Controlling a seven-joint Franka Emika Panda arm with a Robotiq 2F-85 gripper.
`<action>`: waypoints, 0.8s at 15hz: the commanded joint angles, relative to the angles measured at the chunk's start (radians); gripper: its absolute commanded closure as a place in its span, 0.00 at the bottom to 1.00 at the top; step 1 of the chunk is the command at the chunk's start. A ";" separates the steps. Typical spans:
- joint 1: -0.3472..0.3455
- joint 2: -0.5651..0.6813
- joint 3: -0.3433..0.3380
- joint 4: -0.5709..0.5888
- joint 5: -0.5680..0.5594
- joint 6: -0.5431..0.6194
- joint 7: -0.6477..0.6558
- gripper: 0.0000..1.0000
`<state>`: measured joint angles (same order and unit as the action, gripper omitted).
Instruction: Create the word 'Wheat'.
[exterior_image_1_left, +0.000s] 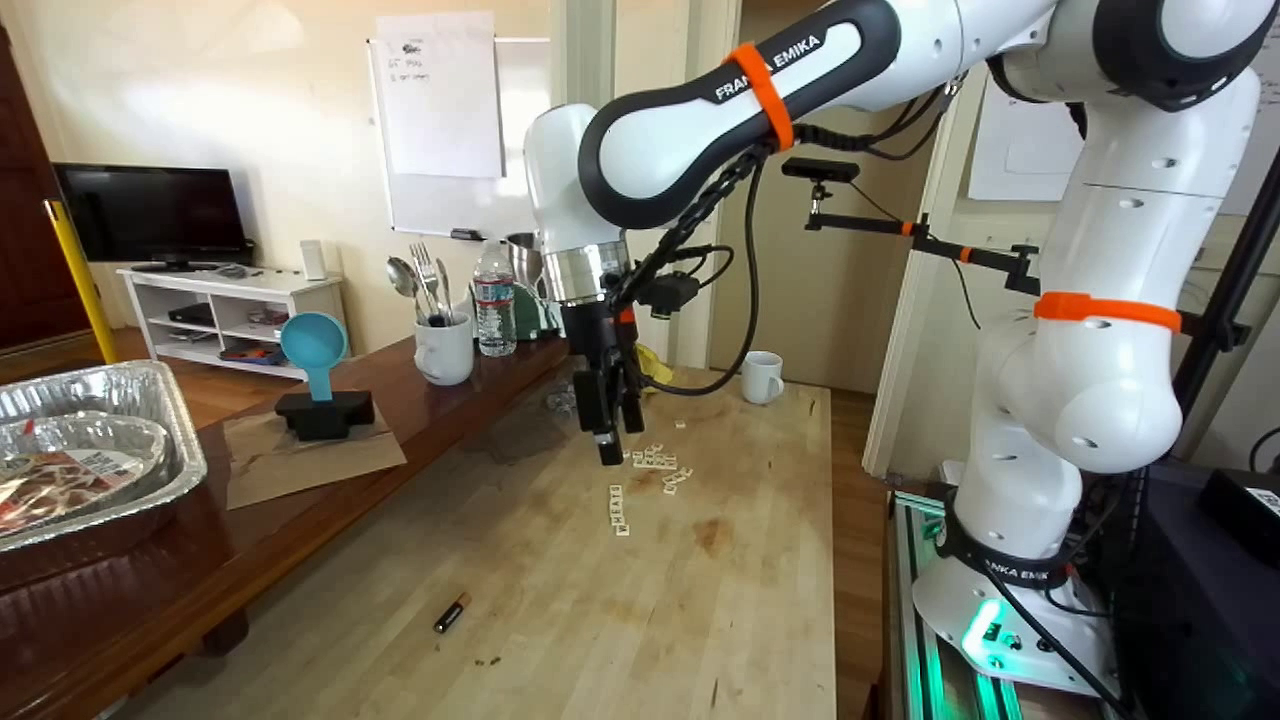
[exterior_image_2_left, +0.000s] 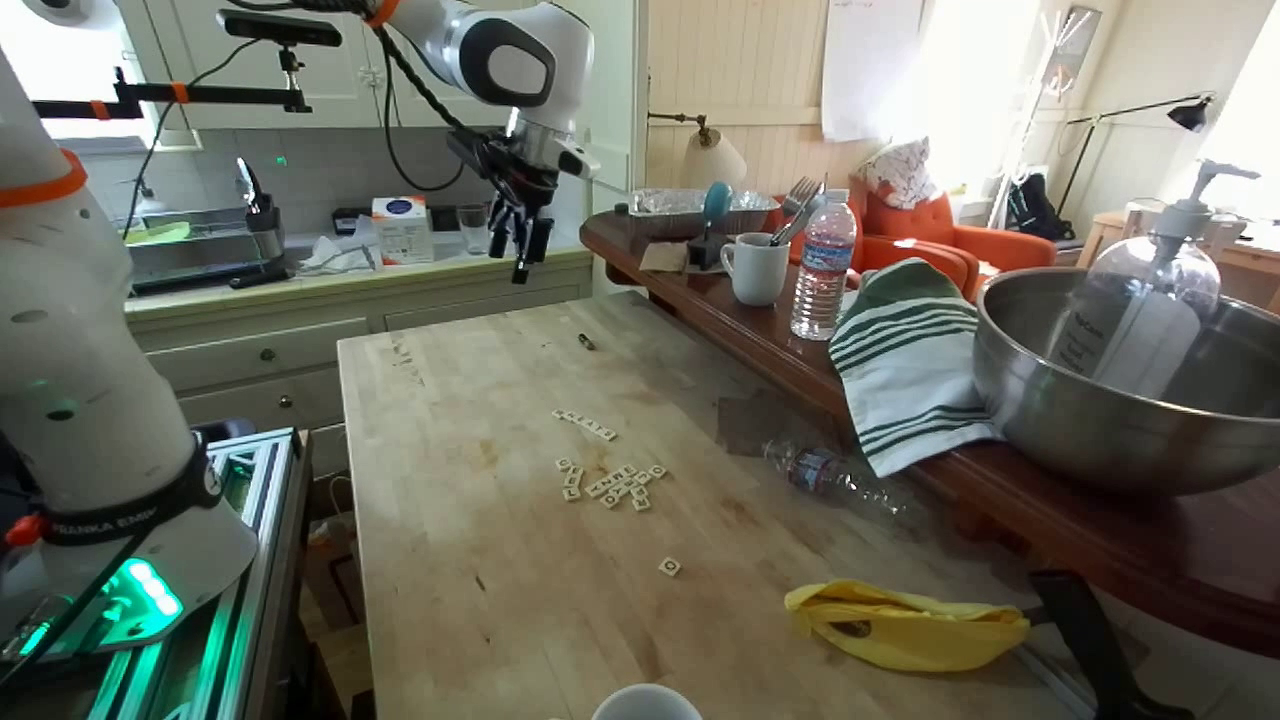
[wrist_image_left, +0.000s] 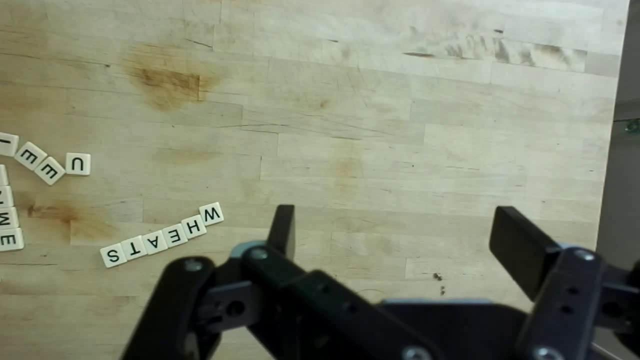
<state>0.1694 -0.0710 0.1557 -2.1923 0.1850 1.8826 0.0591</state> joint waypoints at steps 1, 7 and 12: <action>-0.003 0.000 0.003 0.002 0.000 -0.002 0.000 0.00; 0.010 -0.030 0.013 0.008 0.028 -0.011 0.025 0.00; -0.010 0.010 -0.003 -0.009 -0.013 0.033 -0.002 0.00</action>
<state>0.1610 -0.0613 0.1499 -2.2026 0.1723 1.9180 0.0569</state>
